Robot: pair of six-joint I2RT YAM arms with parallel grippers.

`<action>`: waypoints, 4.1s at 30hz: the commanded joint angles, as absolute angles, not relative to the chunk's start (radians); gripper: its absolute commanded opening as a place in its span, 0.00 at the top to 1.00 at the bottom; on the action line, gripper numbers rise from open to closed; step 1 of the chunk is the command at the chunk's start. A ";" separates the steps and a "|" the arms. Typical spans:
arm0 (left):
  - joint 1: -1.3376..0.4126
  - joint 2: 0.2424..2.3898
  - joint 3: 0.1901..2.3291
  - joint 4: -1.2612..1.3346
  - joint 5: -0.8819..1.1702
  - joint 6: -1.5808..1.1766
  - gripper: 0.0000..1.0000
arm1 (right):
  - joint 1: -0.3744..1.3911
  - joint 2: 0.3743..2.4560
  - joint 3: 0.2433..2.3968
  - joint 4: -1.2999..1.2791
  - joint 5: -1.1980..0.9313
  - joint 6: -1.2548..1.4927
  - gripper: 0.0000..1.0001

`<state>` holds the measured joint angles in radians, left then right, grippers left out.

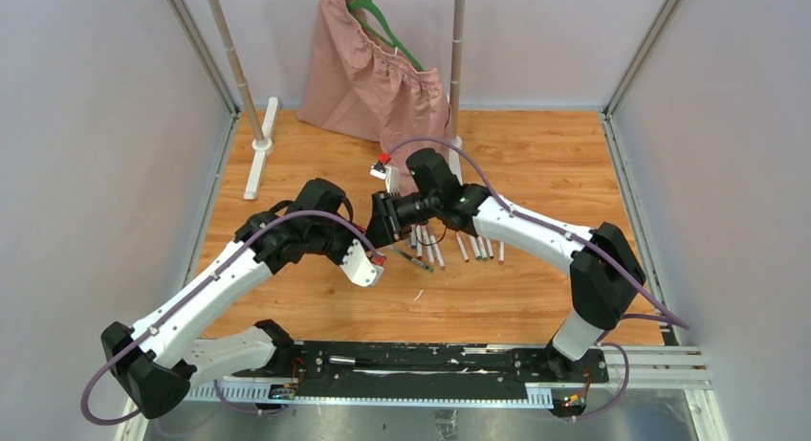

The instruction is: Open the pen caps

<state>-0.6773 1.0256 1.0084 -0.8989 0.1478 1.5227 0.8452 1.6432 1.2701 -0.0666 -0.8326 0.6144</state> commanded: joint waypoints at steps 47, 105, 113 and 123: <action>-0.355 1.506 0.989 -0.825 0.148 1.157 1.00 | 0.749 1.493 0.858 -0.219 0.131 0.374 1.00; -0.333 1.282 1.195 -0.931 0.169 0.793 0.18 | 0.804 1.673 0.892 -0.137 0.132 0.340 0.66; -0.333 1.280 1.202 -0.932 0.176 0.792 0.18 | 0.805 1.679 0.857 -0.121 0.165 0.346 0.82; -0.333 1.221 1.213 -0.931 0.362 0.825 0.09 | 0.787 1.441 0.903 -0.189 0.076 0.327 1.00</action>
